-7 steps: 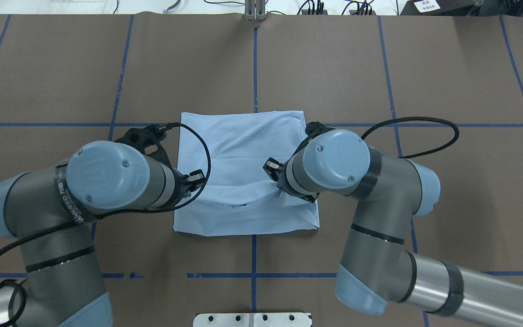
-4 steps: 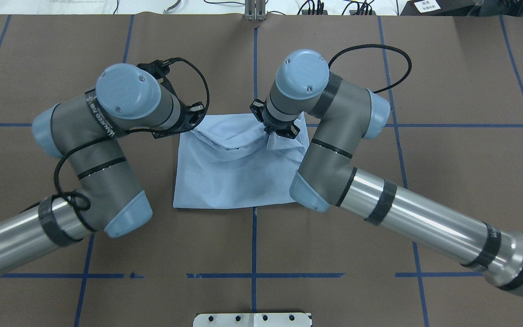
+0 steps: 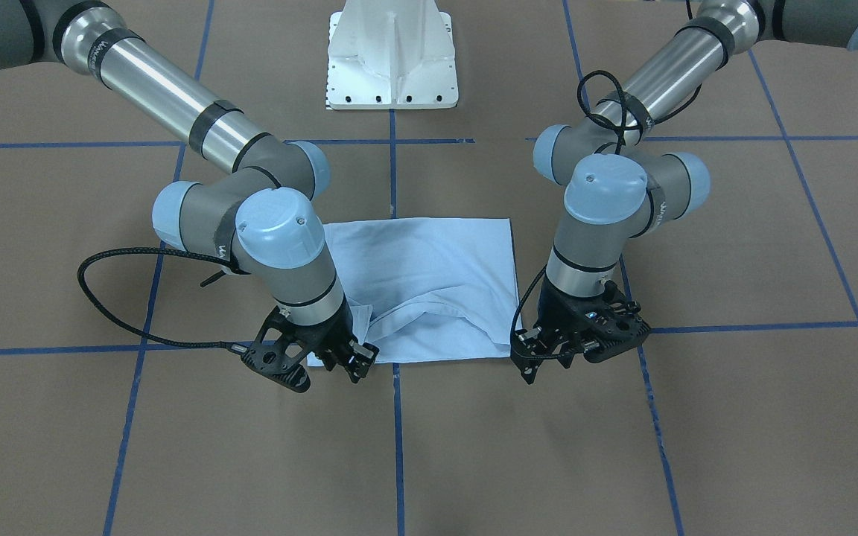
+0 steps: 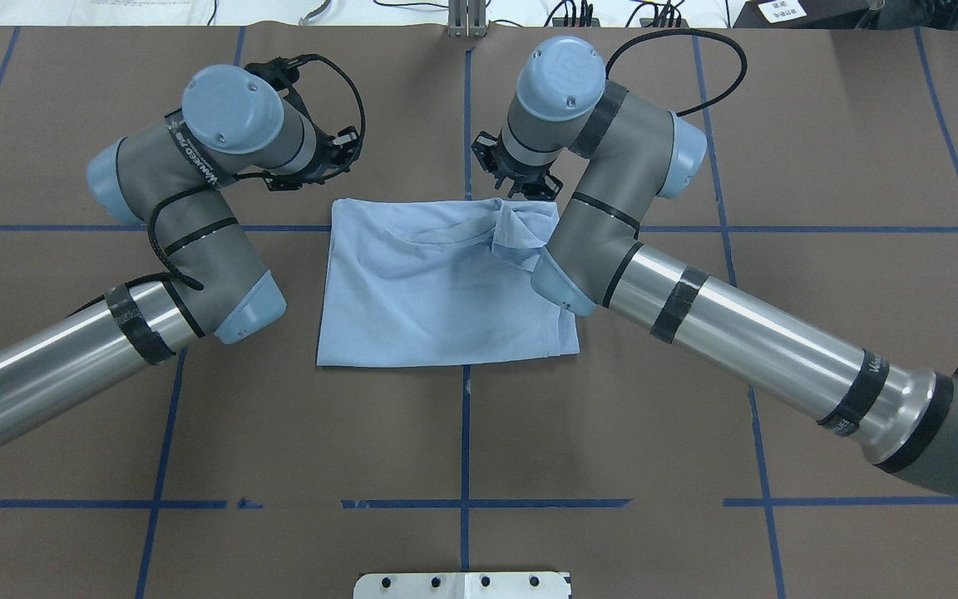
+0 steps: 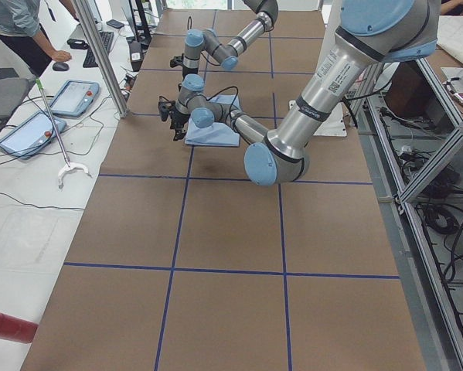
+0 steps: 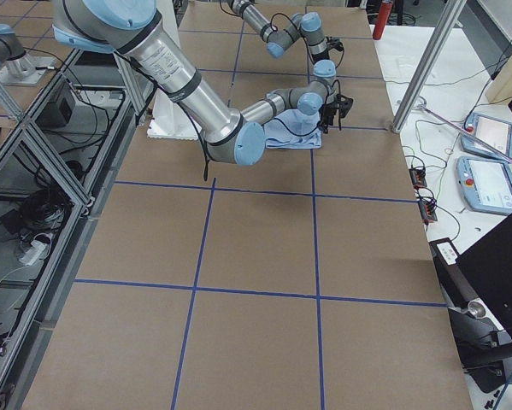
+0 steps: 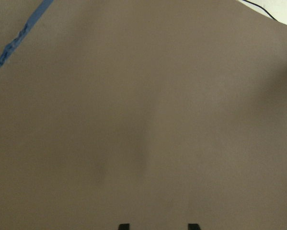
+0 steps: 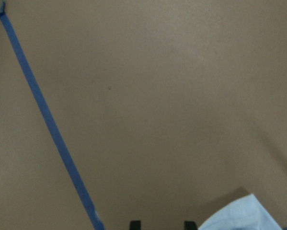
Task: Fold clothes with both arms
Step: 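Lower the edge with the right gripper and release while the left gripper withdraws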
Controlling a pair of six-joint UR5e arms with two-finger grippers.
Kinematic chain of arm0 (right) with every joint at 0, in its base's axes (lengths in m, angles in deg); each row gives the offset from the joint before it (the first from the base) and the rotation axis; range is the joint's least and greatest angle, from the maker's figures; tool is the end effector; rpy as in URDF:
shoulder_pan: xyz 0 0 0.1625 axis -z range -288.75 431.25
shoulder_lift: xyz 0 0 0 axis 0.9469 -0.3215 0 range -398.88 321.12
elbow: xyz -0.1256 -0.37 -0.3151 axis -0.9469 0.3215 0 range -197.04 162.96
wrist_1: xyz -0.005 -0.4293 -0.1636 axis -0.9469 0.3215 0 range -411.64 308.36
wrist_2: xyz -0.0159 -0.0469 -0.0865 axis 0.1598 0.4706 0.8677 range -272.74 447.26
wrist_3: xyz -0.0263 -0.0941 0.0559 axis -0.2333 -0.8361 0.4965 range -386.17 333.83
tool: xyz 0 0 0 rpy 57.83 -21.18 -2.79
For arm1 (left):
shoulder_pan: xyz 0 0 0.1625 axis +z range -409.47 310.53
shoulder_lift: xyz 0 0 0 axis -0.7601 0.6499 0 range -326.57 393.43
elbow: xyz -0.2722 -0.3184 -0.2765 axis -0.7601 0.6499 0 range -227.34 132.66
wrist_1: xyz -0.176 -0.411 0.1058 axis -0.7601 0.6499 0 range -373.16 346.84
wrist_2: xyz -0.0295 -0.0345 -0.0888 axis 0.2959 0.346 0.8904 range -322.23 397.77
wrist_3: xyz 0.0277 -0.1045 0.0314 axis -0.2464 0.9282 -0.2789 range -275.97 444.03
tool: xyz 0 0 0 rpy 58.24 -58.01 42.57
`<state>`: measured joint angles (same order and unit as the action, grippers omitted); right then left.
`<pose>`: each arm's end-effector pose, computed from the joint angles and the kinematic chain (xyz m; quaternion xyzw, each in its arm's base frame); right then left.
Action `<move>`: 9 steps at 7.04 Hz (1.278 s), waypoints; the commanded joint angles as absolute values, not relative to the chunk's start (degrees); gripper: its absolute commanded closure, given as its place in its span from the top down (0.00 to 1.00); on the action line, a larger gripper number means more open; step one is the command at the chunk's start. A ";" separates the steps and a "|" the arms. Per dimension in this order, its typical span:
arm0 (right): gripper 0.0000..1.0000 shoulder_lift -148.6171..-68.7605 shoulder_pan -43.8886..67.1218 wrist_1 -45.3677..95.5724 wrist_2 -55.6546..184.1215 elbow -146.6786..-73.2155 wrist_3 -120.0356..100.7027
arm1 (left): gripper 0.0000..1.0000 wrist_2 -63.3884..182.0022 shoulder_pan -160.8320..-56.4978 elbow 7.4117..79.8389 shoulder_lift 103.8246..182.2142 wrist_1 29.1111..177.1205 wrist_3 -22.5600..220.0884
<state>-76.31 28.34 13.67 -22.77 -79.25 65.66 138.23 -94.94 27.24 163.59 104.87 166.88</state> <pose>-0.6262 -0.7113 0.2762 -0.0033 -0.4412 0.2731 0.8548 0.5306 -0.7005 0.3495 0.1230 0.4329 -0.2545 0.8560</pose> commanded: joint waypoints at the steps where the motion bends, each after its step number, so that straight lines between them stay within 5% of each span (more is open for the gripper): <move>1: 1.00 -76.41 27.30 14.96 -25.77 -82.40 59.91 | 1.00 146.51 -98.58 27.71 163.24 105.05 162.02; 4: 1.00 -76.33 31.33 29.96 -23.15 -90.06 55.17 | 1.00 149.04 -100.00 37.81 155.43 104.17 158.75; 9: 1.00 -75.09 39.17 38.88 -10.39 -88.06 42.84 | 1.00 149.22 -99.92 37.91 155.24 104.35 158.74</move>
